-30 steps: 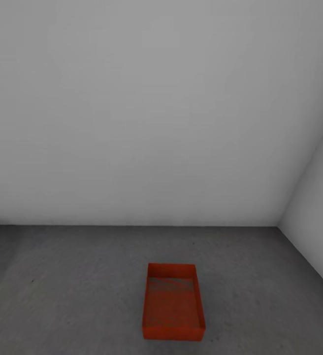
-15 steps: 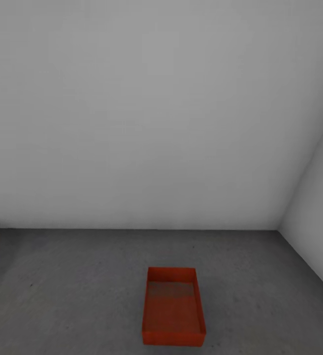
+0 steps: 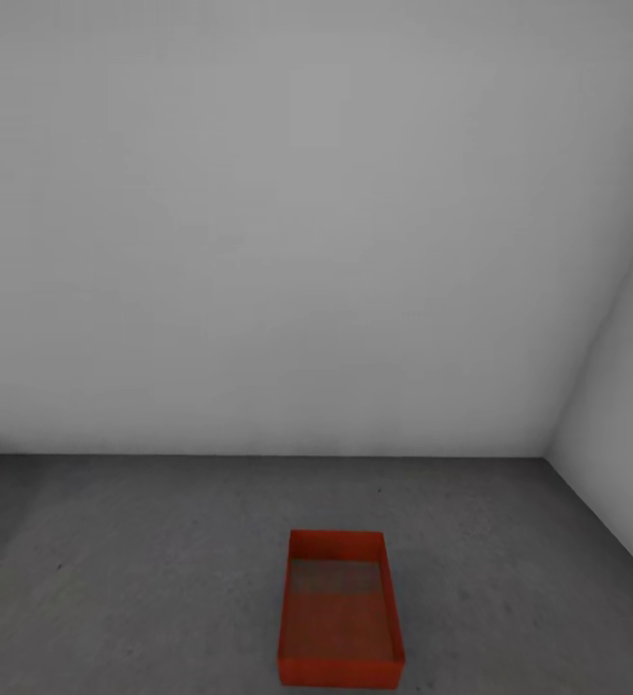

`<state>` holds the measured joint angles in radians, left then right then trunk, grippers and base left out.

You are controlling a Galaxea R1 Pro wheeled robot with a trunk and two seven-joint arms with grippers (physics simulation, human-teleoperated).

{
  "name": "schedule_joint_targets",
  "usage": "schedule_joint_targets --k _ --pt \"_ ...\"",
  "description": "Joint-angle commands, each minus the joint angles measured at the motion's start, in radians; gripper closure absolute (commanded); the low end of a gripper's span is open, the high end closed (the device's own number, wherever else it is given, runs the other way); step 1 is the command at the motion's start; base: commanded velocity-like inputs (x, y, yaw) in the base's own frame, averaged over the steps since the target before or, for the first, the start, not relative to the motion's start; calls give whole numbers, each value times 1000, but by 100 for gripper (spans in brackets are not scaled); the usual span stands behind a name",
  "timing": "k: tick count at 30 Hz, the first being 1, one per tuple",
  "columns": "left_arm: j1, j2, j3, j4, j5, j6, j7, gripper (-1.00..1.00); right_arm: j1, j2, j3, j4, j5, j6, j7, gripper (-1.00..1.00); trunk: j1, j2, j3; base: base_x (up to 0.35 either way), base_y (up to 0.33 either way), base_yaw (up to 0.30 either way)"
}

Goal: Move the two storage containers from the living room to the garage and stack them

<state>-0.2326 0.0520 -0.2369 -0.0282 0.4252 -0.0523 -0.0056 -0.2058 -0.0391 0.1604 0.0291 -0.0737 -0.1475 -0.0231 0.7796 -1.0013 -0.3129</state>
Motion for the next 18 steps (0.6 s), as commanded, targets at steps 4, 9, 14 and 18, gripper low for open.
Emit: schedule_joint_targets --k 4,9,14,18 --pt "-1 0 -8 1 9 -3 -1 -100 -1 1 8 3 -8 -2 -1 -100 0 -1 5 0 0 0" --pt "-1 0 -8 1 9 -3 -1 -100 -1 0 8 3 -8 -2 -2 -100 0 -1 13 0 0 0" --pt "-1 0 -8 1 9 -3 -1 -100 -1 1 8 3 -8 0 -3 -100 0 -1 22 0 0 0" --pt "-1 0 -8 1 9 -3 -1 -100 -1 1 8 3 -8 -5 -2 -100 0 -1 28 0 0 0"
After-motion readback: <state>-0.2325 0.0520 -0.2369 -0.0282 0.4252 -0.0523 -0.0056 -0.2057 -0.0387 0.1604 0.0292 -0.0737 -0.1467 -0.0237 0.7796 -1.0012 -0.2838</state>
